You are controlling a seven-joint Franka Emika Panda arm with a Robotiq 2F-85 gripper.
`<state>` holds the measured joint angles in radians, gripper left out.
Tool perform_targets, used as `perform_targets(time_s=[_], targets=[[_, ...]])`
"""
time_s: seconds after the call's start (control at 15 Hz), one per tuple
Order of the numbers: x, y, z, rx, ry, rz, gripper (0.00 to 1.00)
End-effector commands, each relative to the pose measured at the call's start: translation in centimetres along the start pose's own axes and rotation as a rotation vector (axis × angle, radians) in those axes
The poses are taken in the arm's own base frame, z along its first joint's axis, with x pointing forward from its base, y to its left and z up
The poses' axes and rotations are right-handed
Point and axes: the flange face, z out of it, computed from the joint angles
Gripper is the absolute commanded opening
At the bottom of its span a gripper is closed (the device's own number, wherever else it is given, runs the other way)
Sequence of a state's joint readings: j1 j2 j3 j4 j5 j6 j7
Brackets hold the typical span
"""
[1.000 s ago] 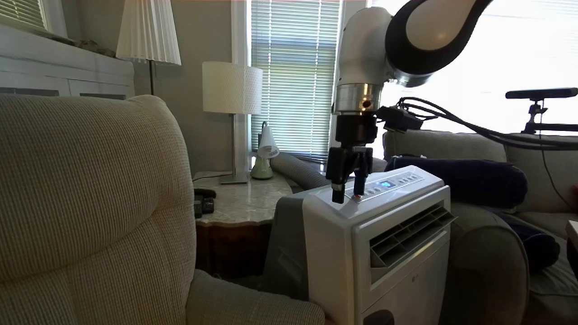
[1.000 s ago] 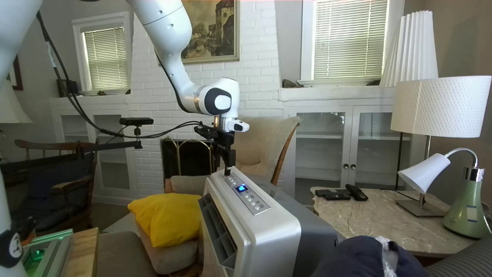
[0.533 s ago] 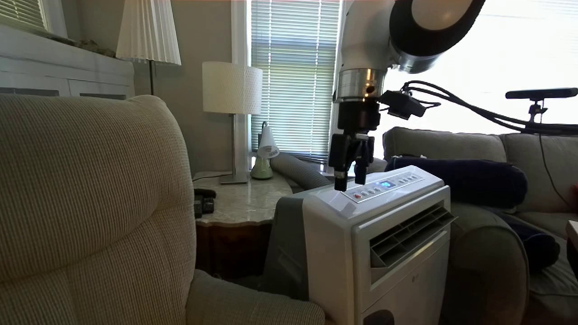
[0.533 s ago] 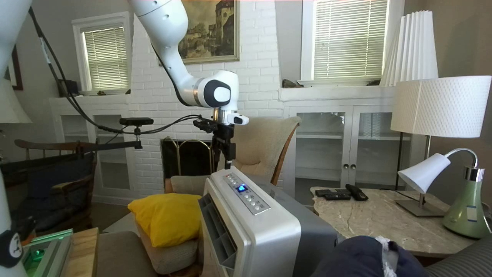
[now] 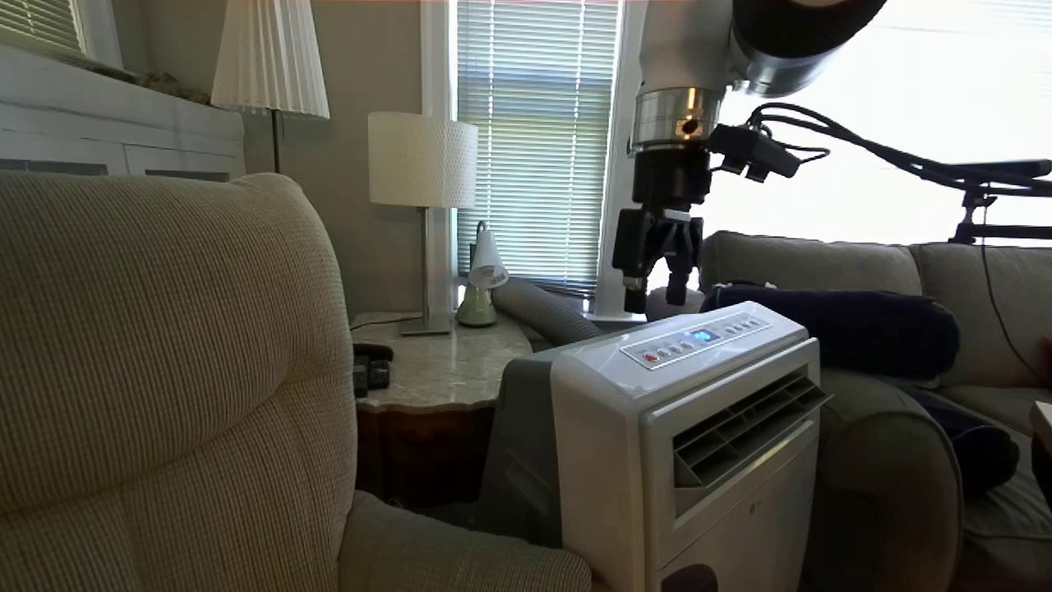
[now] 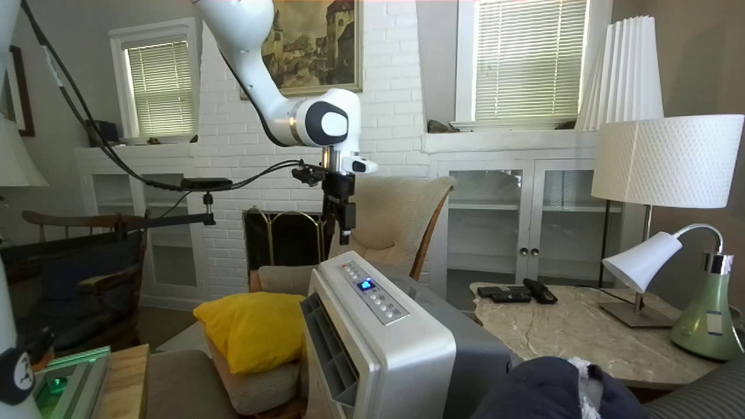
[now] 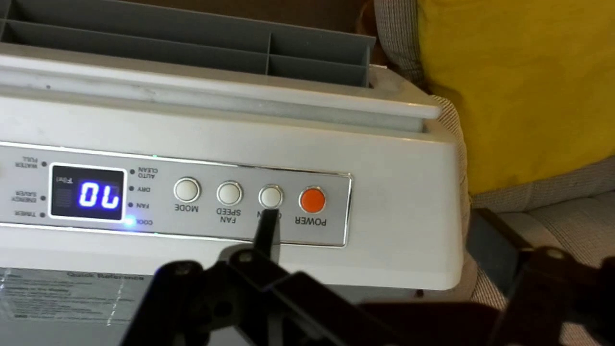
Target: Turn off the air conditioner.
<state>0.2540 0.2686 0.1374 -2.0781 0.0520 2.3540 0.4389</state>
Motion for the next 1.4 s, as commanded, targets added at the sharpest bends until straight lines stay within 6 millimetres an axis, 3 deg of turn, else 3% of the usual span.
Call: perform_targets(time_s=[0.0, 0.67, 1.33], targets=[[-1.8, 1.0, -1.5, -0.024, 0.016, 0.037, 0.74], [-2.5, 2.2, -1.7, -0.04, 0.045, 0.118, 0.02], [-1.8, 1.5, 0.4, -0.005, 0.109, 0.144, 0.0]])
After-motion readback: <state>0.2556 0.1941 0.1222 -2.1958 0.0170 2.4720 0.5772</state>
